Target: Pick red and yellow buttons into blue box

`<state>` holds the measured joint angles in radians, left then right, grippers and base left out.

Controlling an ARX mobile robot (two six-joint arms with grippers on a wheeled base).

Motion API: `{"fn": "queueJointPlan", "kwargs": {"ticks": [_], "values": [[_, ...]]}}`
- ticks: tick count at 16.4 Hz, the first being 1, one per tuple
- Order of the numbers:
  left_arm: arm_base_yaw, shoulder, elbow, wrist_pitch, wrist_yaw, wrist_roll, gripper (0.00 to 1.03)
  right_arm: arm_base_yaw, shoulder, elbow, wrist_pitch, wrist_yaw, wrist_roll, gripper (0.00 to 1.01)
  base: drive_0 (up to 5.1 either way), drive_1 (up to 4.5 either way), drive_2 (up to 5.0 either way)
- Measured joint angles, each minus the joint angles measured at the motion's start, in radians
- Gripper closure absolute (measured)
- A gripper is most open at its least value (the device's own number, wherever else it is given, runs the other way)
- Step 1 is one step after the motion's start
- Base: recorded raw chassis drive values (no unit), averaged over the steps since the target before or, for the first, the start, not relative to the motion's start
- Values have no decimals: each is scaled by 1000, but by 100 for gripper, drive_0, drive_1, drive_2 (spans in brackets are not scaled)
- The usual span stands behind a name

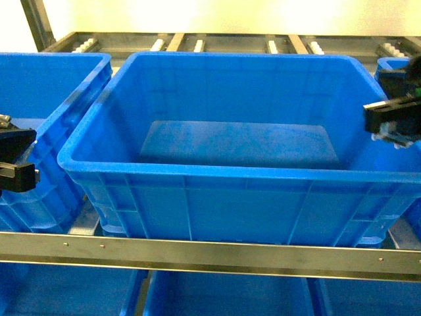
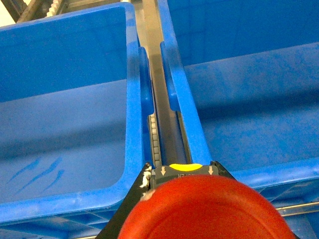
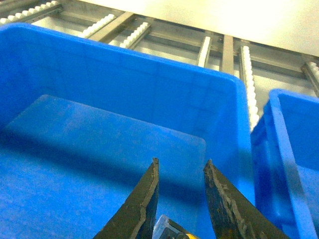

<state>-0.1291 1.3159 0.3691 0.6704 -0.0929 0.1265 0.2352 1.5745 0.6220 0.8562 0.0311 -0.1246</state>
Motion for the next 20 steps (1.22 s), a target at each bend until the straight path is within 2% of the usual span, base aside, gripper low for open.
{"fn": "queueJointPlan", "kwargs": {"ticks": [3, 5, 7, 8, 9, 11, 12, 14, 16, 17, 18, 20], "values": [[0, 0, 0, 0, 0, 0, 77, 59, 182, 235, -137, -62, -9, 75, 0, 0, 0], [0, 0, 0, 0, 0, 0, 77, 86, 339, 418, -282, -104, -5, 75, 0, 0, 0], [0, 0, 0, 0, 0, 0, 77, 106, 472, 587, -412, -114, -4, 75, 0, 0, 0], [0, 0, 0, 0, 0, 0, 77, 113, 552, 689, -497, -137, -17, 75, 0, 0, 0], [0, 0, 0, 0, 0, 0, 77, 118, 645, 792, -571, -133, -62, 75, 0, 0, 0], [0, 0, 0, 0, 0, 0, 77, 113, 726, 867, -624, -131, -105, 75, 0, 0, 0], [0, 0, 0, 0, 0, 0, 77, 105, 735, 873, -630, -134, -112, 69, 0, 0, 0], [0, 0, 0, 1, 0, 0, 77, 95, 720, 864, -567, -132, -115, 41, 0, 0, 0], [0, 0, 0, 0, 0, 0, 77, 91, 645, 780, -481, -126, -98, 13, 0, 0, 0], [0, 0, 0, 0, 0, 0, 77, 90, 588, 718, -441, -128, -84, 3, 0, 0, 0], [0, 0, 0, 0, 0, 0, 77, 84, 538, 663, -397, -134, -77, 2, 0, 0, 0], [0, 0, 0, 0, 0, 0, 77, 25, 327, 441, -226, -122, -31, 3, 0, 0, 0]]}}
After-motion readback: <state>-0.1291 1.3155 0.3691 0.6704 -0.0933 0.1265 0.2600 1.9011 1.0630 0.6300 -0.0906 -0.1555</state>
